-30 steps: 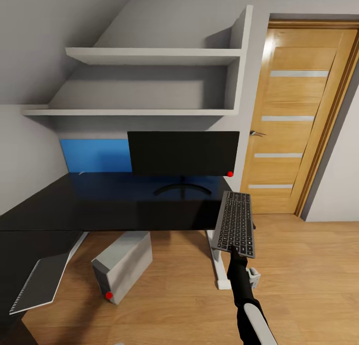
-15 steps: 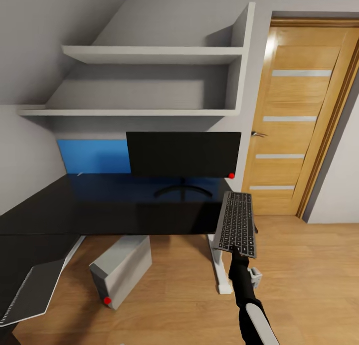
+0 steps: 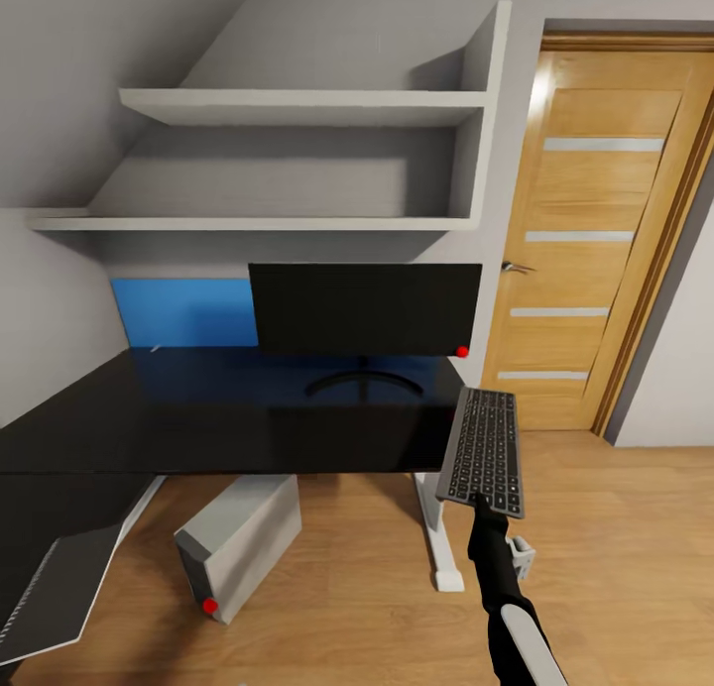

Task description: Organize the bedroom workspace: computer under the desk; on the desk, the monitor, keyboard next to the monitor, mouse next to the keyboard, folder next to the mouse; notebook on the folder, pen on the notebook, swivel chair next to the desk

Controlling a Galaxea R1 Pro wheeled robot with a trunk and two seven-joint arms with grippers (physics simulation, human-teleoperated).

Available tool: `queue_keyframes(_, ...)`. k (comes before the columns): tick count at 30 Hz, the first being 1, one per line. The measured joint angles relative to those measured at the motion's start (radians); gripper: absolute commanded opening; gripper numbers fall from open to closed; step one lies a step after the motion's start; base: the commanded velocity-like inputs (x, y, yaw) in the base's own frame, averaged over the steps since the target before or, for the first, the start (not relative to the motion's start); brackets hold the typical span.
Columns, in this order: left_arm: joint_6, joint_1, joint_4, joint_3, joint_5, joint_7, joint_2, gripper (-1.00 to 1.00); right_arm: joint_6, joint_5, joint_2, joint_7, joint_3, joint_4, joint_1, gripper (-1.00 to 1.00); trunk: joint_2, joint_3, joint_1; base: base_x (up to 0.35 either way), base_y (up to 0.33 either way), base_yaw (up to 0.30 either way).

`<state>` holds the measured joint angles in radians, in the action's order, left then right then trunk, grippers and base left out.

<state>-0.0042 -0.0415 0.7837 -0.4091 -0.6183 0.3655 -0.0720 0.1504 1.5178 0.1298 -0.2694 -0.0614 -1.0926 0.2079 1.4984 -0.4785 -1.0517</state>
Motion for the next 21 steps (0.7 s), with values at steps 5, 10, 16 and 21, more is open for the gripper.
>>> queue_keyframes(5, 0.000, 0.000, 0.000, 0.000, 0.000, 0.000, 0.000, 1.00, 0.000, 0.000, 0.000, 0.004, 0.001, 0.000, 0.000, -1.00, 0.000, 0.000, 0.000, 0.043, 0.105, 0.000)
queue_keyframes(10, 0.000, 0.000, 0.000, 0.000, 0.000, 0.000, 0.000, 1.00, 0.000, 0.000, 0.000, 0.005, 0.001, 0.000, 0.000, -1.00, 0.000, 0.000, 0.000, 0.039, 0.094, 0.000)
queue_keyframes(16, 0.000, 0.000, 0.000, 0.000, 0.000, 0.000, 0.000, 1.00, 0.000, 0.000, 0.000, 0.006, 0.001, 0.000, 0.000, -1.00, 0.000, 0.000, 0.000, 0.003, 0.133, 0.000)
queue_keyframes(21, 0.000, 0.000, 0.004, 0.000, 0.000, -0.002, 0.000, 1.00, 0.000, 0.000, -0.001, 0.006, 0.001, 0.000, 0.000, -1.00, 0.000, 0.000, 0.000, 0.000, 0.026, 0.000)
